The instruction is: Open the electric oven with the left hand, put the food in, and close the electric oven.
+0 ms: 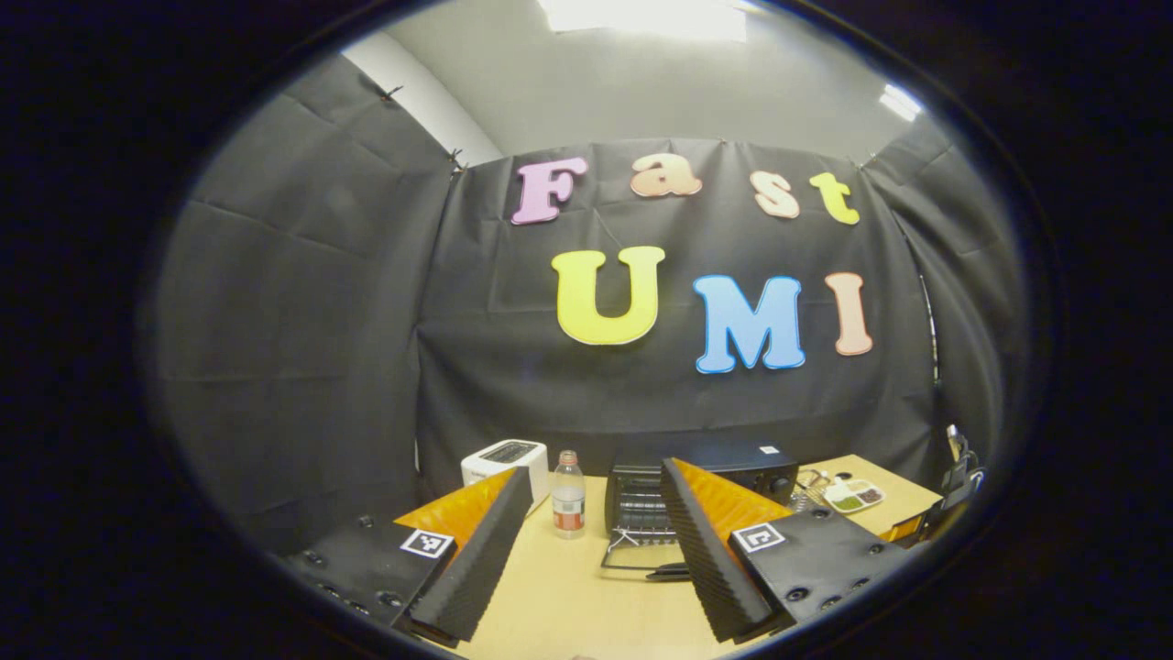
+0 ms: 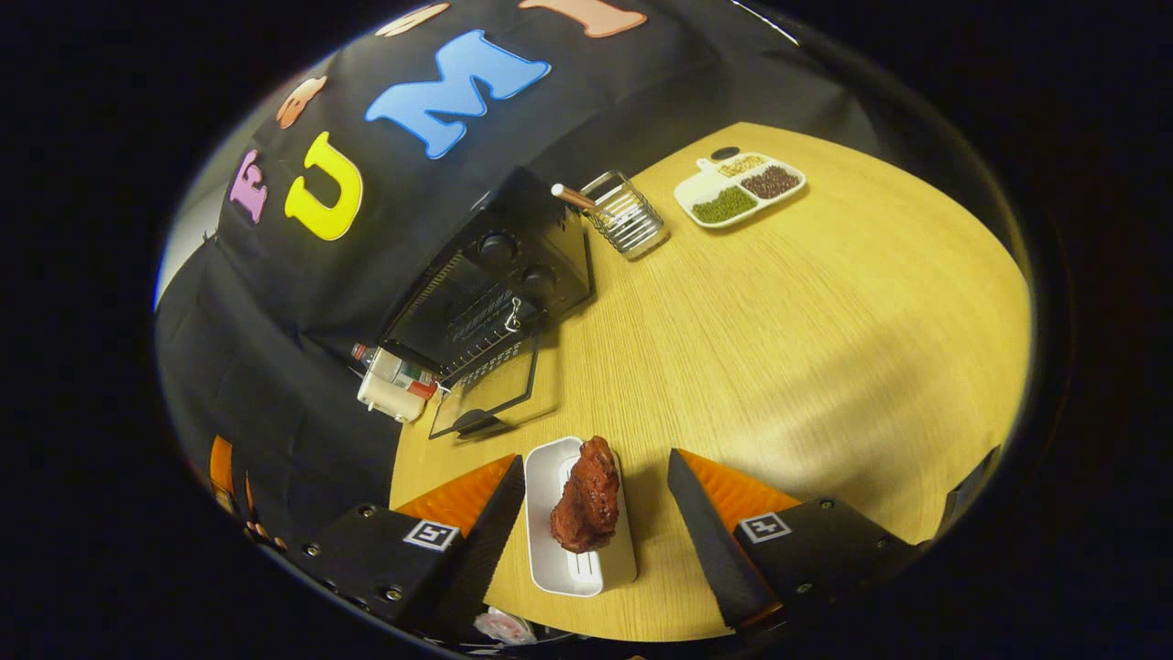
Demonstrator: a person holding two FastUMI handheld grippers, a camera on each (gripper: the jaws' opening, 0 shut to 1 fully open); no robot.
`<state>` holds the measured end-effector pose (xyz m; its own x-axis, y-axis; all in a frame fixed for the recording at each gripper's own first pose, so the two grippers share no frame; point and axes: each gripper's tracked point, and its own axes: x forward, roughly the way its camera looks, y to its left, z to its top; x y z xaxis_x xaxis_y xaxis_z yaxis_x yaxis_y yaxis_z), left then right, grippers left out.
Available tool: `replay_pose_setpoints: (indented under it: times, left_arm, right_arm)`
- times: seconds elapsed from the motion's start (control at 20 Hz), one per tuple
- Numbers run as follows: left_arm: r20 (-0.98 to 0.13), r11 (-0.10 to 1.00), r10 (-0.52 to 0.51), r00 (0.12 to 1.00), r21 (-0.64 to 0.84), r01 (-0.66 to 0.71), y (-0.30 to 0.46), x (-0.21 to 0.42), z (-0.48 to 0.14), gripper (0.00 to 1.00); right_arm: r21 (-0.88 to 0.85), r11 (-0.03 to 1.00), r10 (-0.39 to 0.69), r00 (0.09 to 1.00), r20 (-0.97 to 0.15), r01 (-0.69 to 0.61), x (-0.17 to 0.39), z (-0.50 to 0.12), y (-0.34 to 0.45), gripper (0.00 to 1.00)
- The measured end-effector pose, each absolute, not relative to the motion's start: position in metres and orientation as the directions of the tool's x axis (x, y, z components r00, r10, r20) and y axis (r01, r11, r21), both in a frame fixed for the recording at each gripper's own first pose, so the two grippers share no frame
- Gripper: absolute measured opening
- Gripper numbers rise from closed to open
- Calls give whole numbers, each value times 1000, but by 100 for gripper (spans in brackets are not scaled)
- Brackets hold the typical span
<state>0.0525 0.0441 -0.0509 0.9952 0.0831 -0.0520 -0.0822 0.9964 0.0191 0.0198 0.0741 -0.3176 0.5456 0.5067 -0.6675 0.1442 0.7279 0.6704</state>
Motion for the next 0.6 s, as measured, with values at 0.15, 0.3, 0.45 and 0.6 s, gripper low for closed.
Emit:
replay_pose_setpoints:
  times: [0.15, 0.3, 0.45, 0.6]
  left_arm:
    - [-55, 997, 75, 996, 24, -74, 39, 54, -55, 99]
    - [-63, 997, 72, 995, 26, -70, 39, 55, -59, 99]
    - [-77, 997, 70, 995, 22, -69, 42, 56, -64, 99]
    - [-86, 997, 75, 993, 17, -74, 46, 58, -69, 99]
  right_arm:
    - [718, 671, 560, 509, -654, 184, 12, -326, 89, 84]
    - [742, 639, 595, 481, -644, 203, 6, -333, 100, 85]
    - [735, 638, 593, 464, -659, 228, 3, -342, 107, 37]
    - [729, 649, 599, 444, -666, 219, -4, -338, 109, 24]
